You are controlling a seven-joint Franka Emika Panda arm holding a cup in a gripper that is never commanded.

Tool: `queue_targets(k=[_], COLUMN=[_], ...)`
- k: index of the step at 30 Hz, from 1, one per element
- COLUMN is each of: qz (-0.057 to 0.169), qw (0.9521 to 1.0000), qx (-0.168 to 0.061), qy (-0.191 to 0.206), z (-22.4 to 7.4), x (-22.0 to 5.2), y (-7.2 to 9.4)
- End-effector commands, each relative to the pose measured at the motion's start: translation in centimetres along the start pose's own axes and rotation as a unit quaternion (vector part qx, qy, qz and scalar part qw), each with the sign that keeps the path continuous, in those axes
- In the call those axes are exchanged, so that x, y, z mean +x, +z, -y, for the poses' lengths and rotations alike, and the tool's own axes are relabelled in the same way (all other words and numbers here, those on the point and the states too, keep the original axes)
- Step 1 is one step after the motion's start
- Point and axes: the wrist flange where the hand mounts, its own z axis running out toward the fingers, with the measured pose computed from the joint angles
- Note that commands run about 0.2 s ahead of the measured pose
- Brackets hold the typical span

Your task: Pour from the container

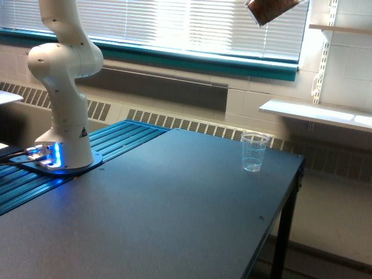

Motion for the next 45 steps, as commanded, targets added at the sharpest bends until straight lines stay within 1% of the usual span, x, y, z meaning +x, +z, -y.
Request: queue_targets(k=[1, 6, 17, 24, 31, 37, 41, 45], qz=[-0.014, -0.016, -0.006, -0.002, 0.007, 0.014, 0.025, 0.029], qw=[0.9997, 0.9995, 0.9980, 0.9965, 0.9938, 0.9911, 0.9899, 0.9888], qx=[0.007, 0.016, 0.037, 0.041, 0.047, 0.052, 0.054, 0.051], qy=[-0.016, -0.022, -0.050, -0.073, -0.101, -0.122, -0.129, -0.137], z=[0.3, 0.5, 1.9, 3.1, 4.9, 6.0, 6.3, 6.3], x=[-0.8, -2.3, -7.1, -10.1, -13.2, -16.0, -18.0, -19.6], y=[-1.7, -2.3, -2.6, -2.9, -3.2, -3.0, -2.5, -2.2])
